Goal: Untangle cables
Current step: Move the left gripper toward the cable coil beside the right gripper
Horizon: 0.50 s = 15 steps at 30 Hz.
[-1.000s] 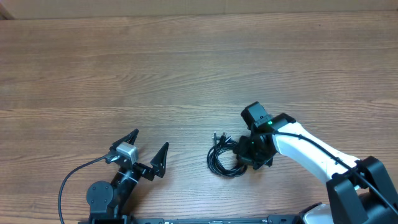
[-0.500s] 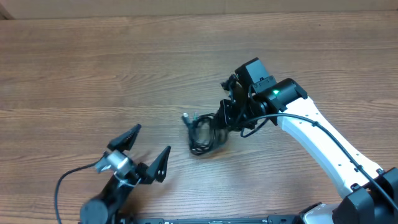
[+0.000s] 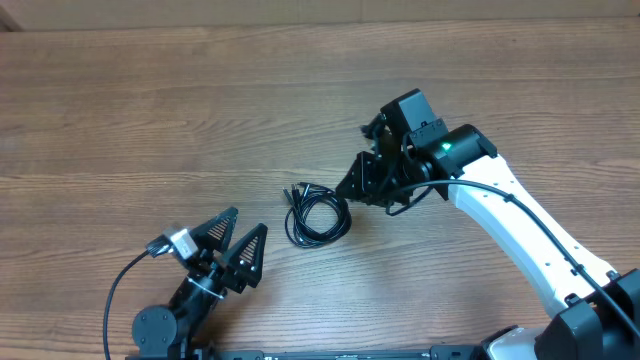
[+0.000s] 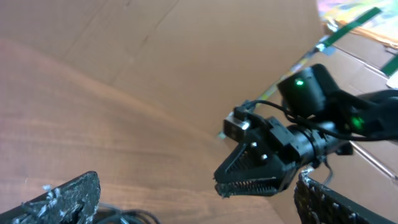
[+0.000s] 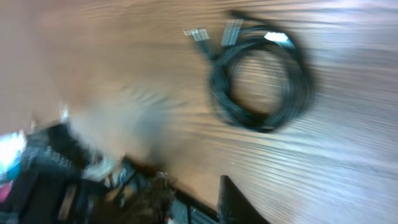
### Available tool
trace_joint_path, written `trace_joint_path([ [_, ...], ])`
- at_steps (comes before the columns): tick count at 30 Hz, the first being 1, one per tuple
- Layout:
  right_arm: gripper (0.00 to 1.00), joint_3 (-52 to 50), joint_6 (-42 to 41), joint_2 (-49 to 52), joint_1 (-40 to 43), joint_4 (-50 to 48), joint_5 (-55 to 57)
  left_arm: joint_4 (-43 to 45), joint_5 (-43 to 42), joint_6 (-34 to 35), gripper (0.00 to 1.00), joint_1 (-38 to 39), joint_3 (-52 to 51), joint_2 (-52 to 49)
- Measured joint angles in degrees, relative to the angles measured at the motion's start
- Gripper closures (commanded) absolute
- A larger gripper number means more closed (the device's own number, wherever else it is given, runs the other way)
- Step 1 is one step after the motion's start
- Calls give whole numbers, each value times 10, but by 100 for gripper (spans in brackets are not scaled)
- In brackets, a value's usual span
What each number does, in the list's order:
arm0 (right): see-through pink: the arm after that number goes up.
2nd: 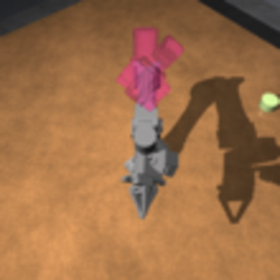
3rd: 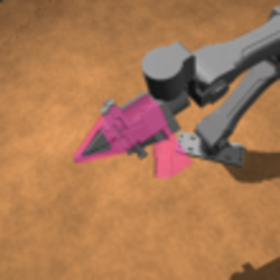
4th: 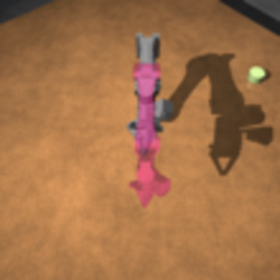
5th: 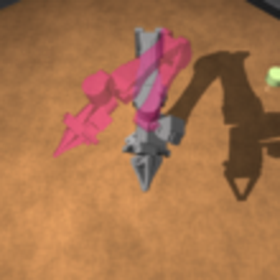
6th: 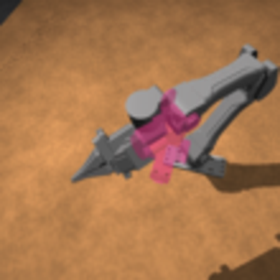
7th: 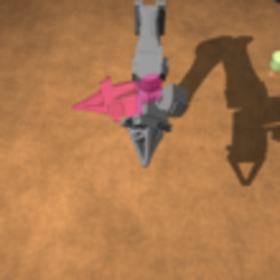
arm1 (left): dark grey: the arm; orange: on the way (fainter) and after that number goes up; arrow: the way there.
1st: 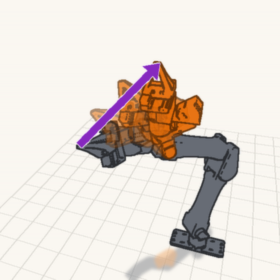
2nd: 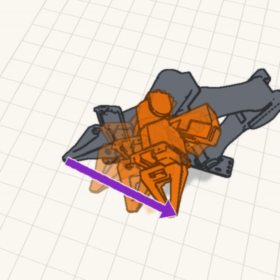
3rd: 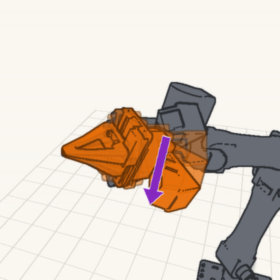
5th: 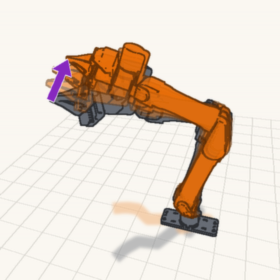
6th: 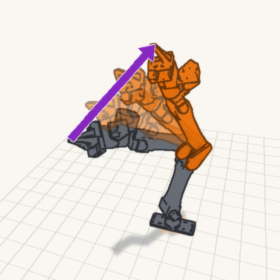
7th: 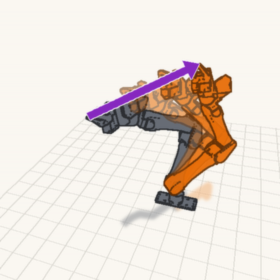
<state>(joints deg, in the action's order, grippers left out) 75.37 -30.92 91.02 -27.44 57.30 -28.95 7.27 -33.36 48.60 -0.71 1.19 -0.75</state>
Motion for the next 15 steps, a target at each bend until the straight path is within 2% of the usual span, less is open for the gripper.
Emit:
trace_joint_path([
  [1,26,0,-3,0,0,7,23,-12,0,5,0,0,0,0],
  [5,14,-7,-9,0,0,1,83,-63,-9,13,0,0,0,0],
  [8,0,-30,-14,0,0,-13,103,-54,-15,22,0,0,0,0],
  [12,0,-48,-19,0,0,-16,117,16,-34,27,0,0,4,0],
  [15,0,-48,-19,0,0,-30,119,-16,-42,25,0,0,34,-3],
])
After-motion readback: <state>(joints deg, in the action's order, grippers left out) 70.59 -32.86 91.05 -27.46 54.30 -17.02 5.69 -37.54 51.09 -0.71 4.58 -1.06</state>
